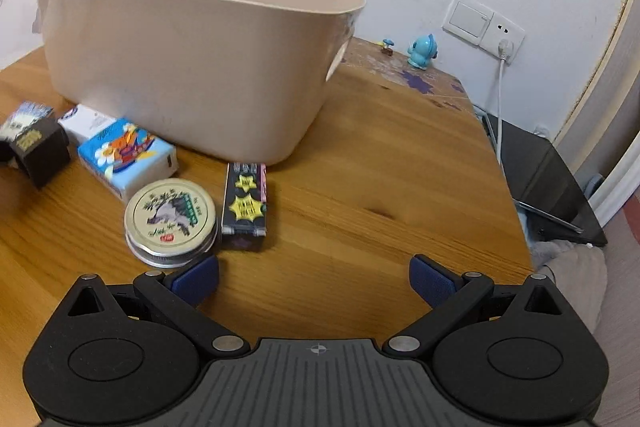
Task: Organize objects
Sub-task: 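Move both tools back toward the remaining boxes on the table, then grasp the black star box with the right tool while the left tool grasps the blue-white patterned box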
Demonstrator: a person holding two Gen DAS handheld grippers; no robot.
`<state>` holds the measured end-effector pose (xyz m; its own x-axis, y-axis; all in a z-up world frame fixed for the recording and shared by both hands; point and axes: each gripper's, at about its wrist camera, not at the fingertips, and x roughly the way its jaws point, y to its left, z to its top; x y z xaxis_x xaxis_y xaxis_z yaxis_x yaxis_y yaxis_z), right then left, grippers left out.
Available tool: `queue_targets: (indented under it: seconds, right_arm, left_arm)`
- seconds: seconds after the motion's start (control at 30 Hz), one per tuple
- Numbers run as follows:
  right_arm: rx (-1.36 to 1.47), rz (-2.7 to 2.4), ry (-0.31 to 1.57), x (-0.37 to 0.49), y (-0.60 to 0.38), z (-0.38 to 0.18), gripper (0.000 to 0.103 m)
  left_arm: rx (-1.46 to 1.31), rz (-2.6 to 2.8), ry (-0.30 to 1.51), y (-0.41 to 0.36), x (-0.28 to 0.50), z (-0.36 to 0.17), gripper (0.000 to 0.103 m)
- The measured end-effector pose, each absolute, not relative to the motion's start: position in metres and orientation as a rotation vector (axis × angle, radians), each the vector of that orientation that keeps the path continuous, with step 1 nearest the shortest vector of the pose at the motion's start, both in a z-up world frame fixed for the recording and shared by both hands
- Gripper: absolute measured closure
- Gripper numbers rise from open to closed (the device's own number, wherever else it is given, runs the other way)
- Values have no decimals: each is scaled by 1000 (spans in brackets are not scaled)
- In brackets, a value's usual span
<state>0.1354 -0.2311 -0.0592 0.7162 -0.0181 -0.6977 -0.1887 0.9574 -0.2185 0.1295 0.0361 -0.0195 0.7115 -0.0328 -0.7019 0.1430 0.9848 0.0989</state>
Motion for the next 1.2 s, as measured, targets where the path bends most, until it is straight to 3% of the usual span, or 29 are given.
queue_targets:
  seconds: [0.27, 0.37, 0.47, 0.57, 0.6, 0.67, 0.73, 0.77, 1.2]
  right_arm:
    - [-206, 135, 750, 144, -228, -64, 0]
    - [-150, 152, 760, 148, -230, -65, 6]
    - [-101, 184, 767, 149, -233, -64, 18]
    - [-97, 205, 759, 147, -230, -63, 30]
    - [-104, 214, 756, 146, -228, -62, 37]
    - [-116, 235, 757, 143, -225, -59, 50]
    - [-124, 244, 760, 142, -222, -56, 77]
    - [-127, 249, 762, 142, -220, -55, 82]
    - [-141, 231, 690, 110, -223, -33, 82]
  left_arm:
    - [114, -104, 791, 36, 137, -33, 4]
    - [62, -117, 797, 40, 141, -34, 7]
    - [49, -108, 788, 41, 139, -33, 13]
    - [45, -109, 781, 41, 137, -30, 33]
    - [43, -113, 781, 42, 137, -28, 43]
    - [37, -111, 785, 42, 135, -25, 51]
    - [25, -104, 792, 44, 136, -25, 53]
    - [22, -97, 795, 44, 136, -24, 54]
    - [51, -126, 755, 38, 114, -8, 55]
